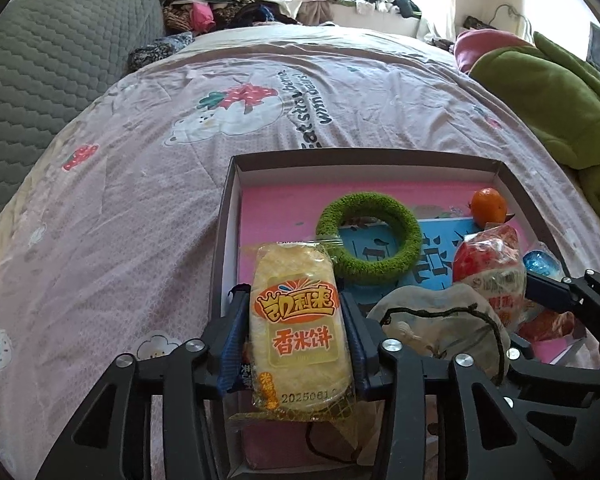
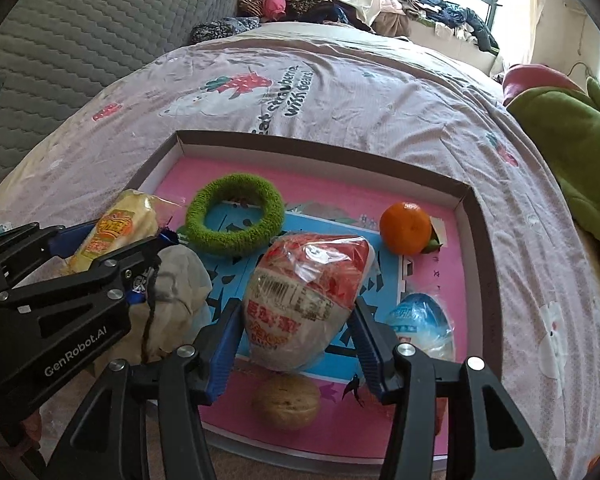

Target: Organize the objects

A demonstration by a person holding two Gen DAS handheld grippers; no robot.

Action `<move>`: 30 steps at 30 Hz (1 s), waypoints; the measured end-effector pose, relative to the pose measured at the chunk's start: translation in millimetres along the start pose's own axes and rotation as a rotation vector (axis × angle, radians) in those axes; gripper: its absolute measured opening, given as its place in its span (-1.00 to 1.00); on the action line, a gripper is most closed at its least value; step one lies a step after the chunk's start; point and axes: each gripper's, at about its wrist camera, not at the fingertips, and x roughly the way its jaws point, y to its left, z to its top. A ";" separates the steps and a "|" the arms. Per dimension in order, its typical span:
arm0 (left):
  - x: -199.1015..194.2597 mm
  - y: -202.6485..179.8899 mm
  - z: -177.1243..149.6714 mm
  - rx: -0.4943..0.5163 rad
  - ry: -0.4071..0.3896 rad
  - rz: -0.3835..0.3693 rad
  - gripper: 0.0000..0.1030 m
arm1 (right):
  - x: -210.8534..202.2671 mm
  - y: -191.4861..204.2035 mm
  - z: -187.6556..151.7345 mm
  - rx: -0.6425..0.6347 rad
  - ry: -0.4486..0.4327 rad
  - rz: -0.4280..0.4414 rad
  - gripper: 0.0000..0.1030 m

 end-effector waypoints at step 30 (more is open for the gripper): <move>-135.6 -7.4 -13.4 -0.067 -0.150 0.028 0.47 | -131.7 -27.8 -8.1 0.086 -0.279 0.045 0.12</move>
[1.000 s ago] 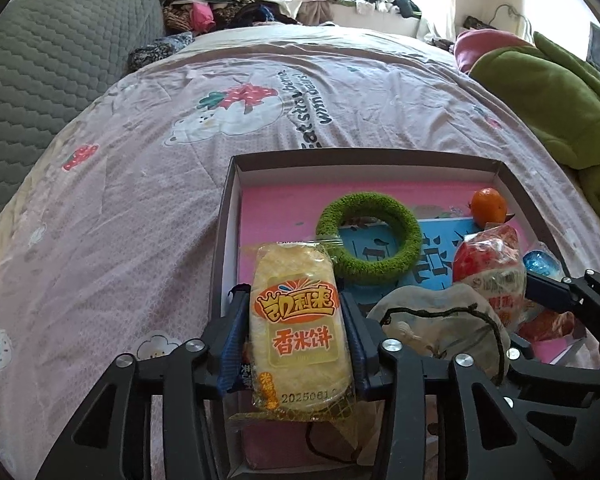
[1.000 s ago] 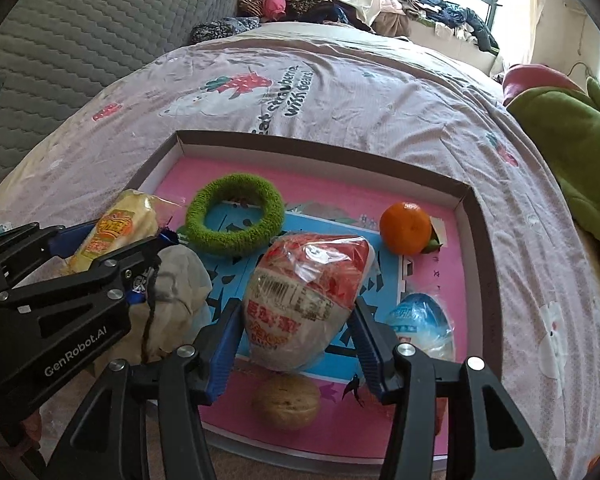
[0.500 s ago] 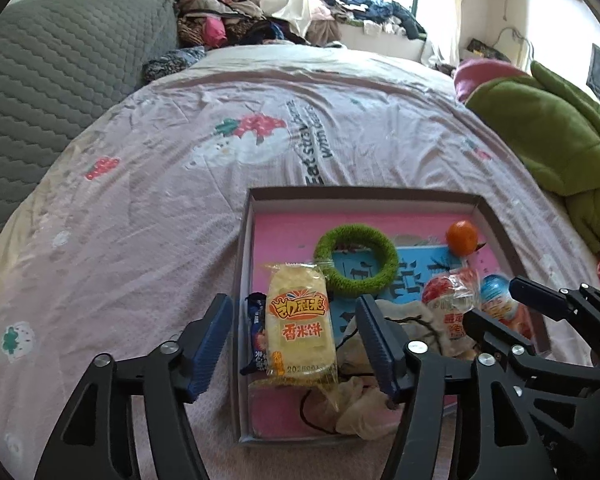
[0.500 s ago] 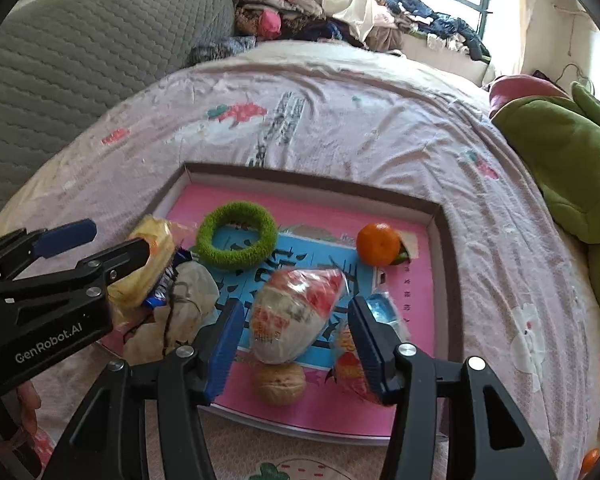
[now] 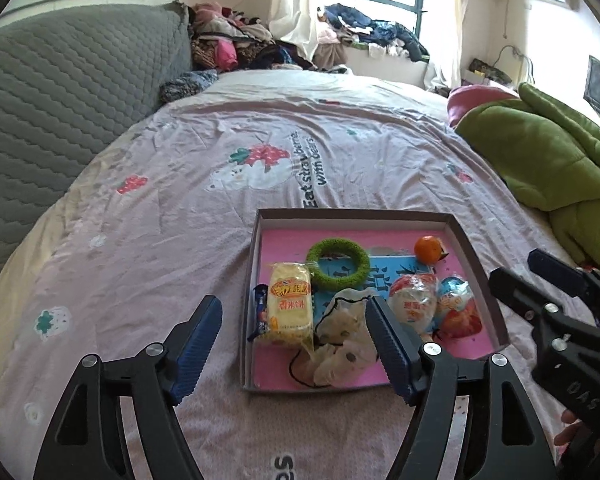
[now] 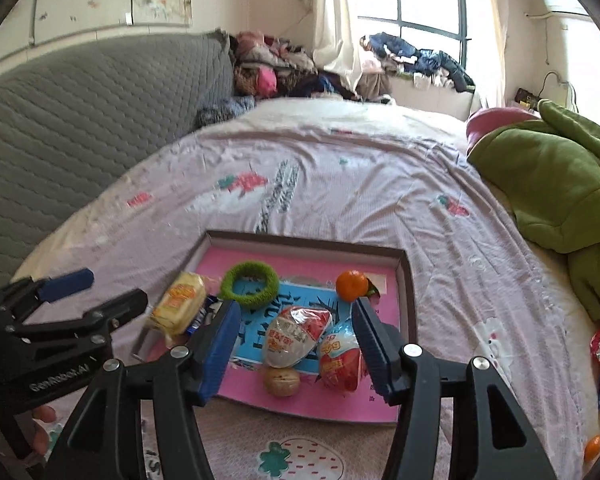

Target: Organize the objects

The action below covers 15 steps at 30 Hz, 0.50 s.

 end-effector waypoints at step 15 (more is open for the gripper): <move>-77.4 -23.7 -24.4 0.070 -0.096 0.055 0.47 | -86.8 4.0 -7.4 -0.022 -0.111 -0.011 0.14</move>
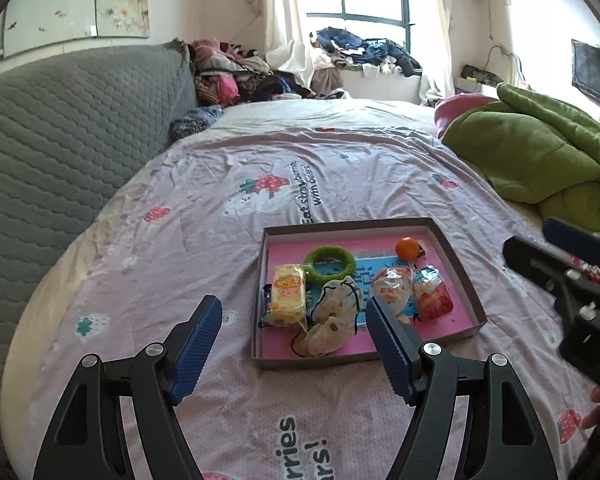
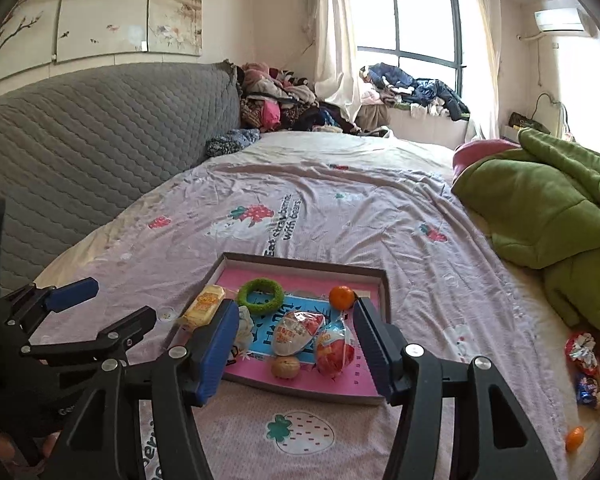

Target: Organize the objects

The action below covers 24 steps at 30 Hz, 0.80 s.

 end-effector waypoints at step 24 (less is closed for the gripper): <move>-38.4 -4.3 -69.5 -0.023 0.010 -0.041 0.47 | -53.9 10.9 -68.0 0.007 -0.023 -0.021 0.25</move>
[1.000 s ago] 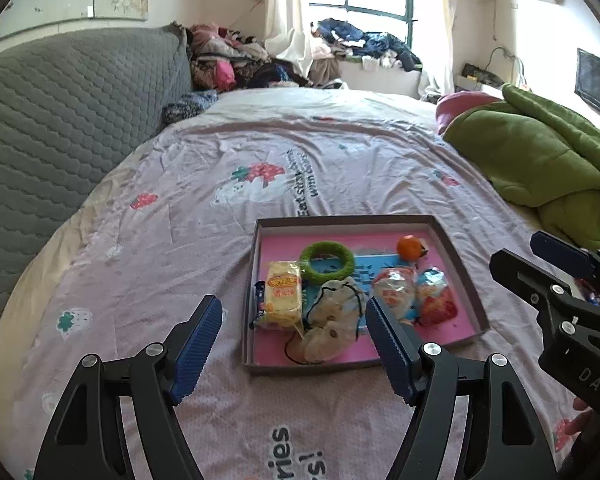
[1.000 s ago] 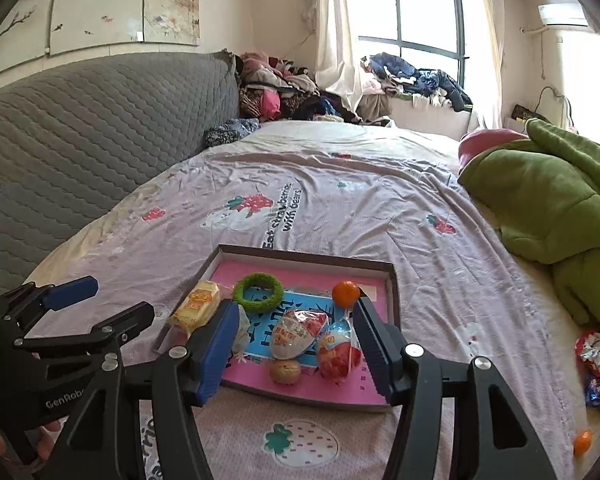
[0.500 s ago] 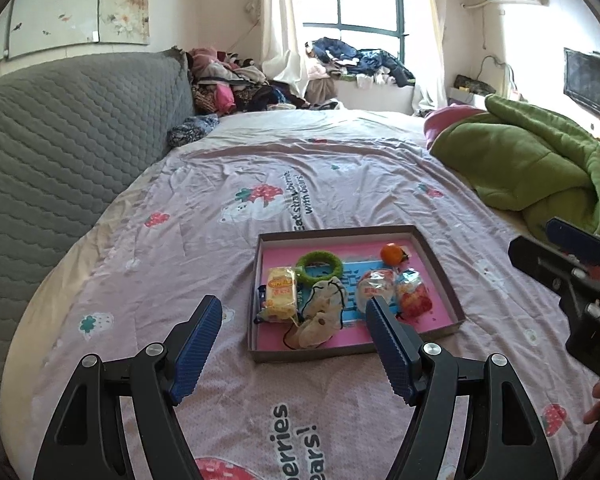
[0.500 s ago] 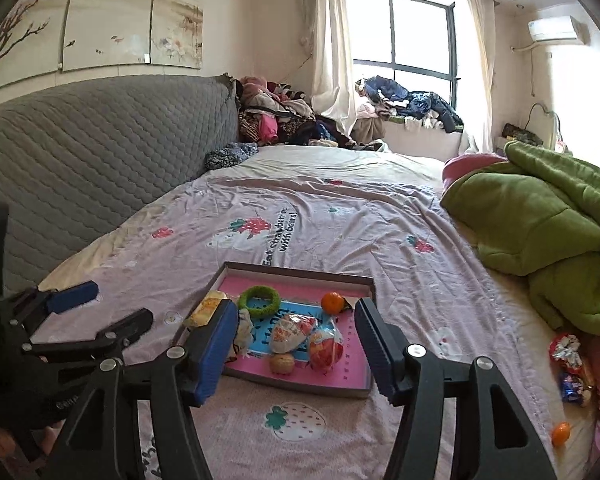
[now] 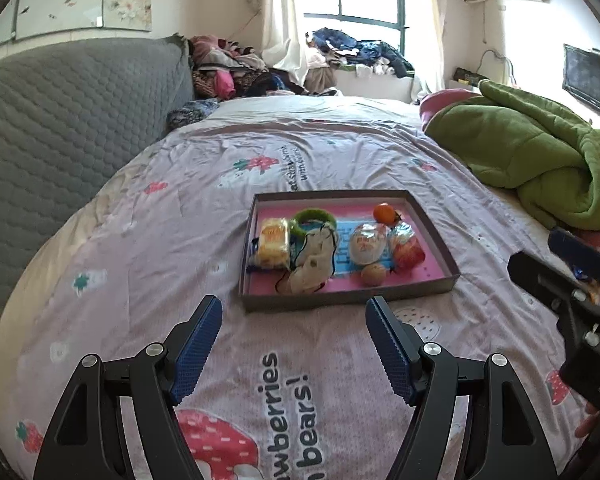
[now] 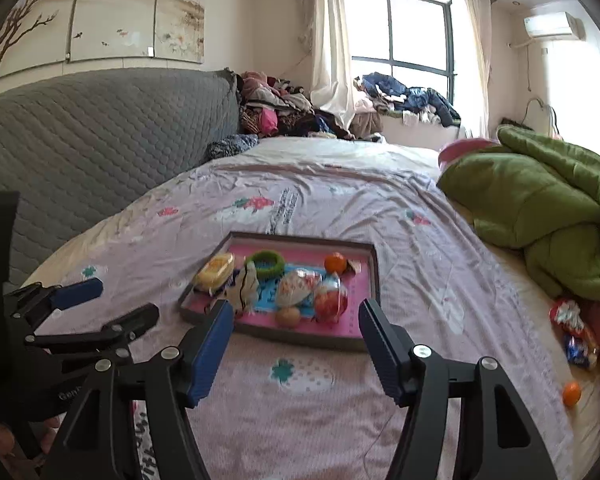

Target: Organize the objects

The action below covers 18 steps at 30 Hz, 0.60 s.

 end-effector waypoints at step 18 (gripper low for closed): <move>24.3 4.9 -44.5 -0.019 0.051 0.008 0.47 | 25.8 -24.6 -61.7 0.063 0.026 -0.043 0.26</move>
